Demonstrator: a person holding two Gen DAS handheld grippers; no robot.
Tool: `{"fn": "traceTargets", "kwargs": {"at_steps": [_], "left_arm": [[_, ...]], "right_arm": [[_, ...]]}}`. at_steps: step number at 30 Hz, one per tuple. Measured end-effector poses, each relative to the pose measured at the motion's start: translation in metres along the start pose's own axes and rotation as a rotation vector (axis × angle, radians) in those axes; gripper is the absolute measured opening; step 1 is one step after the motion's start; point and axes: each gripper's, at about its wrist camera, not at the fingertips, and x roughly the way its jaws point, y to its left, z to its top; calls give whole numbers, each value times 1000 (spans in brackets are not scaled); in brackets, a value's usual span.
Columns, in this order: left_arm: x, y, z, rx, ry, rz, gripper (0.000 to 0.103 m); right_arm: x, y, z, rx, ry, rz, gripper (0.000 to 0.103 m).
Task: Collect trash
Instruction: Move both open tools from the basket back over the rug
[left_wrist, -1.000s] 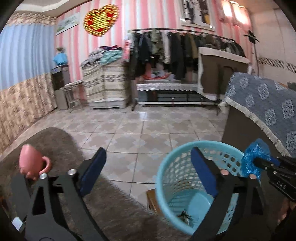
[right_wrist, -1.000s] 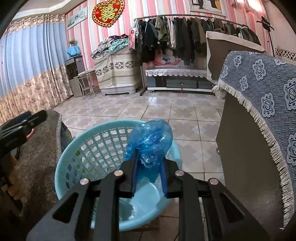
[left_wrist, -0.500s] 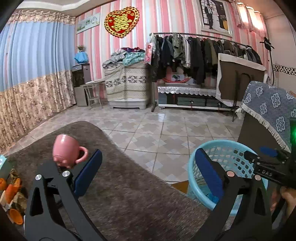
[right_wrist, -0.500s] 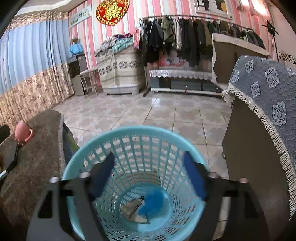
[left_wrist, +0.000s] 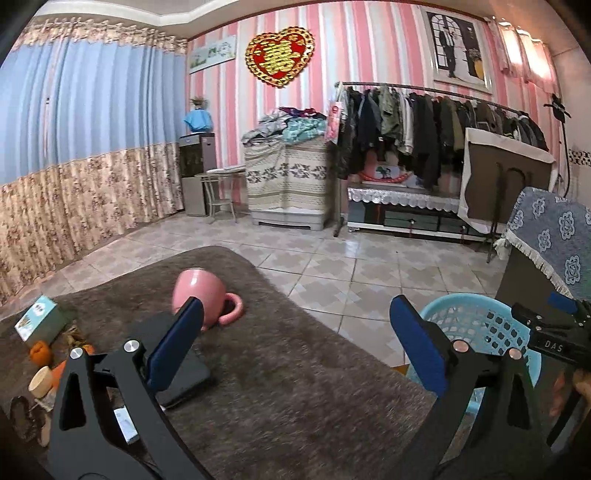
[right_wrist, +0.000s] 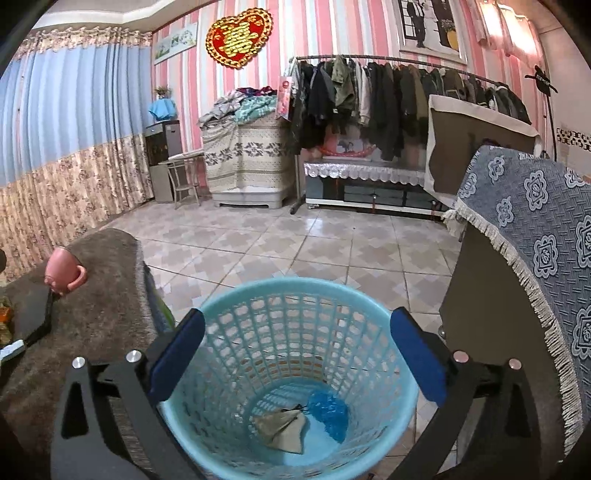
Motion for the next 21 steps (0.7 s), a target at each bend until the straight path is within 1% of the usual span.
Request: {"fn": "traceTargets", "kwargs": {"at_steps": [4,9,11,18,21], "left_arm": [[-22,22,-2,-10,-14,49,98],[-44,54,-7,-58,-10,96,98],[-54,67,-9,-70,-11,127,98],[-85,104,-20,-73,-17,215,98],[-97,121,-26,-89,-12,241,98]], "right_arm": [[-13,20,1,-13,-12,37,98],[-29,51,-3,-27,-20,93,98],[-35,66,-7,-42,-21,123,98],[-53,112,-12,-104,-26,197,98],[-61,129,-15,-127,-31,227,98]]}}
